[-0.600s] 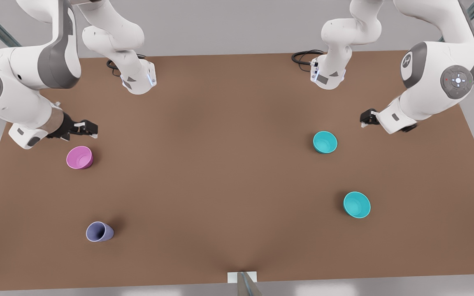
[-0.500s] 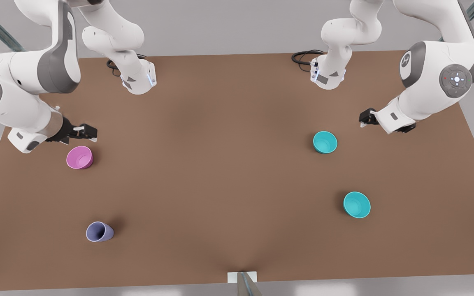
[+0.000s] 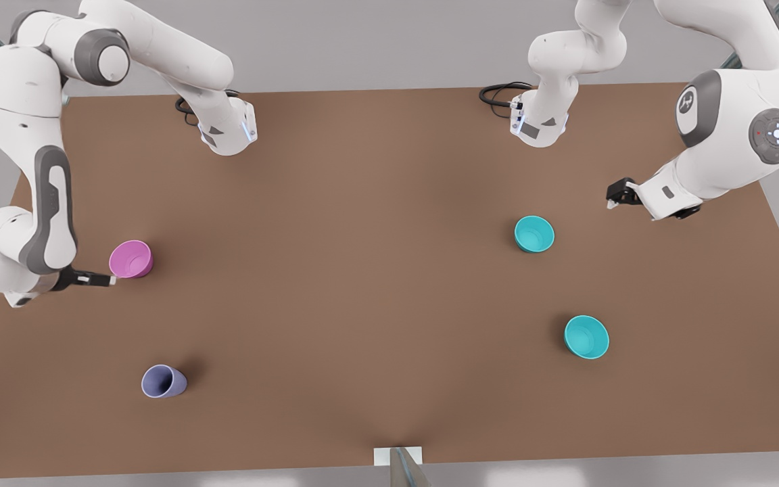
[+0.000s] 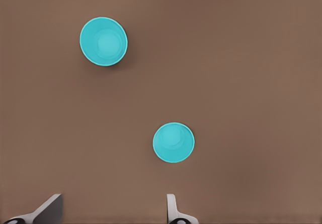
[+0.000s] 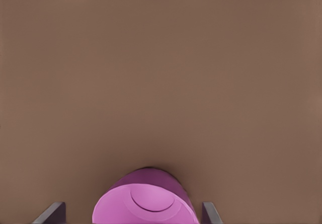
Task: Stack the blue bowl on the pink bowl
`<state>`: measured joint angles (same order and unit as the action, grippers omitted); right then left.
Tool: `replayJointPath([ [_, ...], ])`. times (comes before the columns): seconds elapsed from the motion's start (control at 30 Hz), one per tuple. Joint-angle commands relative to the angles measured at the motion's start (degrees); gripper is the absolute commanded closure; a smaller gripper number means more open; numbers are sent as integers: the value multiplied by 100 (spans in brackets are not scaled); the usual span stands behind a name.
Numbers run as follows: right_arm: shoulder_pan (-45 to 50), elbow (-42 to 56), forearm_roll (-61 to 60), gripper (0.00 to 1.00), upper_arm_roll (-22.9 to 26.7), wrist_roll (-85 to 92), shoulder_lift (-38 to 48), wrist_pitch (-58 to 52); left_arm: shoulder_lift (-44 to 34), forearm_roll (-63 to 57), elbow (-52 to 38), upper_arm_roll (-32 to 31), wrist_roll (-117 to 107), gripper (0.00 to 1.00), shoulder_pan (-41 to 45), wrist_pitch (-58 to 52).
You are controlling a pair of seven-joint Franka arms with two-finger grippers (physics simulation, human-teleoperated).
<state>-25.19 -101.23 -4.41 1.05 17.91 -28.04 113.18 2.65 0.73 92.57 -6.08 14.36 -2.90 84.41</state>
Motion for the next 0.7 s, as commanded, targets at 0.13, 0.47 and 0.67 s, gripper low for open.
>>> replayJointPath([
  [0.13, -153, -845, -236, 0, 9, 3130, 633, 969, -1, -3, -2, -7, 269, 0, 106, -215],
  [0.47, -364, -1768, -175, 0, 35, 3561, 467, 1654, -10, 6, -2, -7, 269, 0, 132, -215],
  [0.67, -417, -1892, -236, 0, 35, 3561, 326, 1716, -10, 15, -2, -16, 269, 0, 132, -224],
])
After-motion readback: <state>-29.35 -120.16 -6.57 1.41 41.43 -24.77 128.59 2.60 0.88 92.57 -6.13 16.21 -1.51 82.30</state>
